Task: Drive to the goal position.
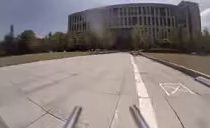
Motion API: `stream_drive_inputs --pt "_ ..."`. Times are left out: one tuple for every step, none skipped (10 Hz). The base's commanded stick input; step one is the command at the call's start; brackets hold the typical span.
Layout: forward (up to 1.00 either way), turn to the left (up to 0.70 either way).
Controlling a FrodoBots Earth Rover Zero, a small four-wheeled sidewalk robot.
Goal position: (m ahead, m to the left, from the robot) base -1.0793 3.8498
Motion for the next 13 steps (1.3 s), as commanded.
stream_drive_inputs --pt "0.7 0.03" --pt "0.7 0.03" --pt "0.7 0.03" --pt "0.7 0.03" --pt "0.7 0.03" --pt "0.7 0.03" --pt "0.7 0.03" --pt "0.7 -0.08" --pt "0.7 -0.22" --pt "0.7 -0.32" --pt "0.7 -0.32" --pt "0.7 -0.26" --pt "0.7 -0.2"
